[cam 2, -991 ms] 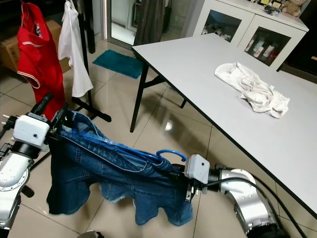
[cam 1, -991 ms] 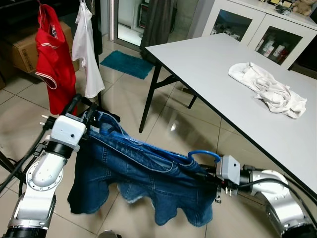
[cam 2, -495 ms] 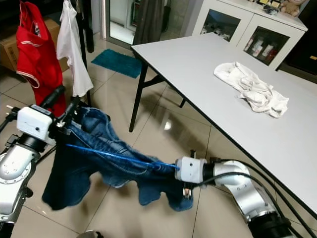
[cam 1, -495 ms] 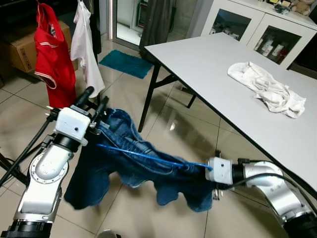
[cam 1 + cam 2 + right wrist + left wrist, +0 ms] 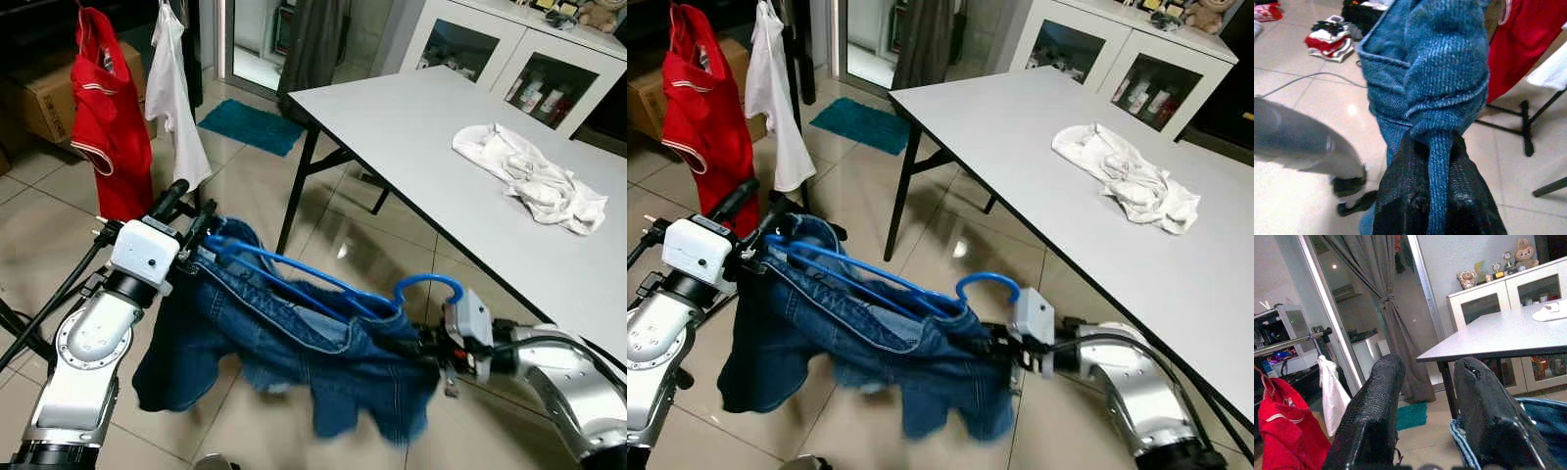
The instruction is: Hang hanger
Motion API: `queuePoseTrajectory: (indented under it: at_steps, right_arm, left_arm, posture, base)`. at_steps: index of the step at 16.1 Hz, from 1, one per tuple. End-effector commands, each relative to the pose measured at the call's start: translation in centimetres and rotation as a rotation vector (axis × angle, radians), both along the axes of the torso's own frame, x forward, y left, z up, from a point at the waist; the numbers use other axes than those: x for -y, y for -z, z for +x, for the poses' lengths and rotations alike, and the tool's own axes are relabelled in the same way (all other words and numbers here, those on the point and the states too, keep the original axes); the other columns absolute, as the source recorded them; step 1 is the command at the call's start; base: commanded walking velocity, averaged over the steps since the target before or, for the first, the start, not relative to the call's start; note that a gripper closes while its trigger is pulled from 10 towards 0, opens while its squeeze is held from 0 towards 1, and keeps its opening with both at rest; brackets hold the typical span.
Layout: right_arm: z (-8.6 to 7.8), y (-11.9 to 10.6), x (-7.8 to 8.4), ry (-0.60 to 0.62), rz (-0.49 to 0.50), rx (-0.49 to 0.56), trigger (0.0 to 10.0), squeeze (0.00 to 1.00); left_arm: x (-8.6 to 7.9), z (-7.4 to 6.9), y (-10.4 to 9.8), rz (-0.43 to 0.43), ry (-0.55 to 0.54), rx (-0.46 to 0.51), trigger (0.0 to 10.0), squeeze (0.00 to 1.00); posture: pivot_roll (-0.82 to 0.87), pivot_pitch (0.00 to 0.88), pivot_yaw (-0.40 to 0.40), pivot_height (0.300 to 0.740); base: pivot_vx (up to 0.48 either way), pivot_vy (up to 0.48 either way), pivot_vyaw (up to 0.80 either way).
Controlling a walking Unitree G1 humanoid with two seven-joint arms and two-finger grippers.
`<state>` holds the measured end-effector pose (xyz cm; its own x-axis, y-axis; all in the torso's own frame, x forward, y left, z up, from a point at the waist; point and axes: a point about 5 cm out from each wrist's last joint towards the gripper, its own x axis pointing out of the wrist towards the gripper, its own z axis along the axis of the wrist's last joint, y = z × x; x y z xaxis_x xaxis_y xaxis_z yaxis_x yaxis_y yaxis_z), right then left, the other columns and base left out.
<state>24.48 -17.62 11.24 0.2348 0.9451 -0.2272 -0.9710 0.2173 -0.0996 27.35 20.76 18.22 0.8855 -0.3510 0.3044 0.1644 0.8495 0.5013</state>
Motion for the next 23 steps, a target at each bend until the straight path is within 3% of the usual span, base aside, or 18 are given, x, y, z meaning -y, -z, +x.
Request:
queuePoseTrajectory:
  at_steps: [1,4,10,13,15,19,23]
  right_arm:
    - [-0.2,-0.3,0.7,-0.007,-0.013,-0.010,0.0,0.00]
    - [-0.8,0.3,0.5,-0.052,-0.115,-0.001,0.0,0.00]
    - [0.7,-0.6,0.0,0.033,-0.090,0.073,0.0,0.00]
    - [0.7,0.3,0.5,0.042,-0.198,0.061,0.0,0.00]
    - [1.0,1.5,1.2,0.063,-0.339,0.063,0.0,0.00]
    - [1.4,1.3,1.4,0.123,-0.320,0.040,0.0,0.00]
    - [1.6,2.2,1.1,0.164,-0.401,0.029,0.0,0.00]
  left_arm:
    - [0.1,-0.1,-0.2,0.016,0.014,0.012,10.0,0.00]
    - [0.1,0.2,-0.8,0.008,0.012,0.032,10.0,0.00]
    - [0.3,0.1,-1.0,0.003,0.016,0.043,10.0,0.00]
    - [0.3,0.0,-0.8,-0.002,0.010,0.039,10.0,0.00]
    - [0.5,0.1,-1.0,-0.007,0.011,0.049,10.0,0.00]
    - [0.3,-0.3,-0.6,-0.007,0.009,0.035,10.0,0.00]
    - [0.6,-0.1,-1.0,0.003,0.033,0.037,10.0,0.00]
  posture:
    - [0.16,0.094,-0.162,0.740]
    - [0.16,0.089,-0.163,0.740]
    - [0.16,0.088,-0.167,0.740]
    - [0.16,0.089,-0.170,0.740]
    - [0.16,0.092,-0.176,0.740]
    - [0.16,0.102,-0.158,0.740]
    - [0.16,0.103,-0.138,0.740]
  base:
    - [0.000,0.000,0.00]
    - [0.000,0.000,0.00]
    - [0.000,0.000,0.00]
    - [0.000,0.000,0.00]
    - [0.000,0.000,0.00]
    - [0.000,0.000,0.00]
    - [0.000,0.000,0.00]
